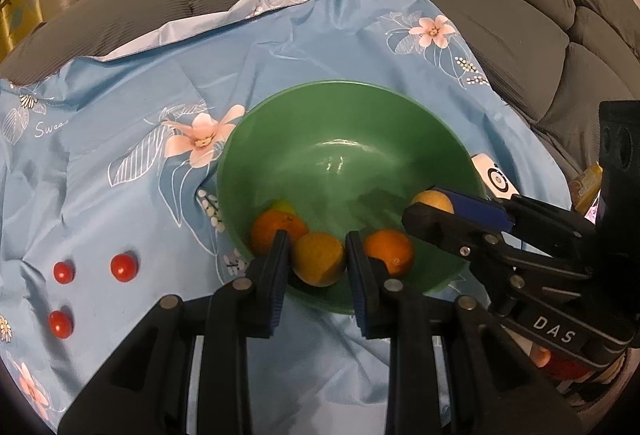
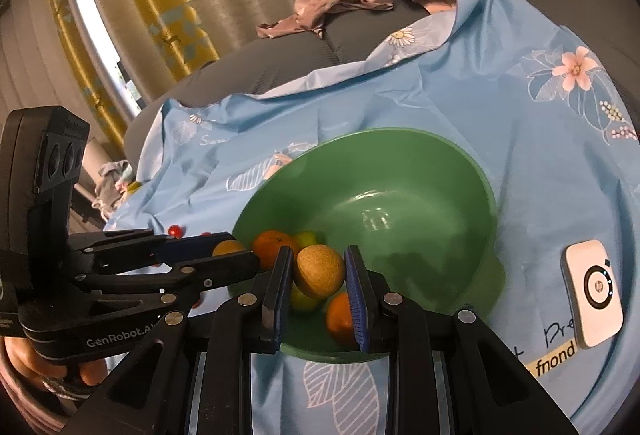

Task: Organize fruits
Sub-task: 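Open both tools to drop the apricots into the bowl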

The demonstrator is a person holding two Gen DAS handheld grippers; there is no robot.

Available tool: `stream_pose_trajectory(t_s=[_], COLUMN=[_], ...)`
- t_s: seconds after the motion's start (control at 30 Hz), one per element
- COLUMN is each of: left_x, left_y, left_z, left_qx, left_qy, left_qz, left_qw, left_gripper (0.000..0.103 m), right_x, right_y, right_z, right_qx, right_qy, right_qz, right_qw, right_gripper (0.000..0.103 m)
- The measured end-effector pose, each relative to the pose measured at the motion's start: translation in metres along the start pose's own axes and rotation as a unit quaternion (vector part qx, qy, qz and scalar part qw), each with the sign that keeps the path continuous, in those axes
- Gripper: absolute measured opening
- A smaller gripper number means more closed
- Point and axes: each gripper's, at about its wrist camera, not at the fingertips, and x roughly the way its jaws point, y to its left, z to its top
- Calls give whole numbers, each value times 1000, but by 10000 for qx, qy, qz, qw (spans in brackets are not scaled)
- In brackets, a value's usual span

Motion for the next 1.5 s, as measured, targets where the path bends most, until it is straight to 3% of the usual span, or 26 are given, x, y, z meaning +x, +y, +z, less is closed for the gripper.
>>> stream_pose_trajectory(t_s=[1.23, 1.3, 1.43, 1.5], left_x=[22, 22, 19, 18], left_y=[-7, -8, -9, -9], left_z=[4, 5, 4, 4], left_qx=[212, 203, 210, 208], left_qy=[252, 245, 219, 210], left_qz=[139, 119, 146, 185], left_qw=[9994, 9994, 9994, 9994], left_gripper=[27, 29, 47, 49], right_x=[7, 7, 7, 5], right_y=[-13, -13, -15, -16], right_z=[1, 1, 2, 2], right_qx=[102, 114, 196, 223], right_qy=[60, 58, 54, 49], right_qz=[-237, -255, -286, -310], right_qw=[9996, 9996, 9994, 9993], right_gripper=[28, 28, 28, 28])
